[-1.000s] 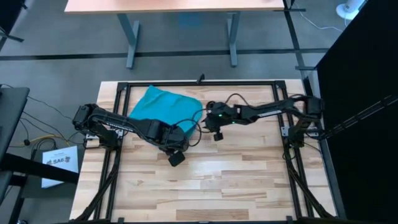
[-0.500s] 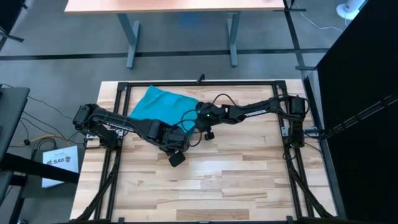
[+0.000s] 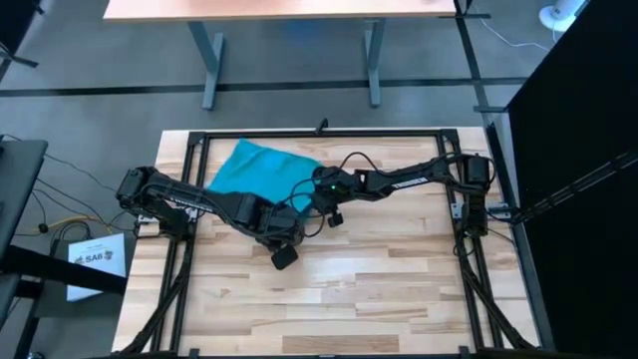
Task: Roll towel
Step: Roll the blue towel
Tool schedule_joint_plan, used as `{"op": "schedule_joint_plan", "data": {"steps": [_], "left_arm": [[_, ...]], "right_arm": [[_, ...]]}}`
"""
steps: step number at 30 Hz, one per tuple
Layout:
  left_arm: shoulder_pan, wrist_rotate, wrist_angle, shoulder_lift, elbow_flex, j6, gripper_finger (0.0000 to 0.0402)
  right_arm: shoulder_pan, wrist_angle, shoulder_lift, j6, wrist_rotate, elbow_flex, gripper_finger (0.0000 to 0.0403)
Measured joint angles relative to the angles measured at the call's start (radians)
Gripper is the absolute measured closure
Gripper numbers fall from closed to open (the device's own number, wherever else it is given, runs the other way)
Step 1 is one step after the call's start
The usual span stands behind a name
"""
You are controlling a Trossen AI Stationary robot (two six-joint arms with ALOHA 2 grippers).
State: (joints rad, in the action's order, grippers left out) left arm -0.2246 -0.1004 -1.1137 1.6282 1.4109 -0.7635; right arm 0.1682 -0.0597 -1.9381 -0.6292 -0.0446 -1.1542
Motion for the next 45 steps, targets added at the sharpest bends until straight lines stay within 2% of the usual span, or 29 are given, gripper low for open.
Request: {"op": "schedule_joint_plan", "data": {"steps": [16,29,39,45], "left_arm": [[-0.029,0.0,0.009,-0.014,0.004,-0.004,0.0402],[-0.12,-0.075,-0.056,-0.014,0.147,-0.017,0.0402],[-0.136,-0.088,-0.092,-0.013,0.157,-0.05,0.0402],[-0.149,-0.089,-0.108,-0.013,0.157,-0.07,0.0402]], "right_arm": [[-0.022,0.033,-0.034,-0.003,-0.009,0.001,0.0289],[0.019,0.043,-0.033,-0.008,-0.004,0.0,0.0289],[-0.012,0.188,-0.033,-0.007,-0.006,0.013,0.0289],[0.033,0.228,-0.031,0.009,-0.008,0.013,0.0291]]}}
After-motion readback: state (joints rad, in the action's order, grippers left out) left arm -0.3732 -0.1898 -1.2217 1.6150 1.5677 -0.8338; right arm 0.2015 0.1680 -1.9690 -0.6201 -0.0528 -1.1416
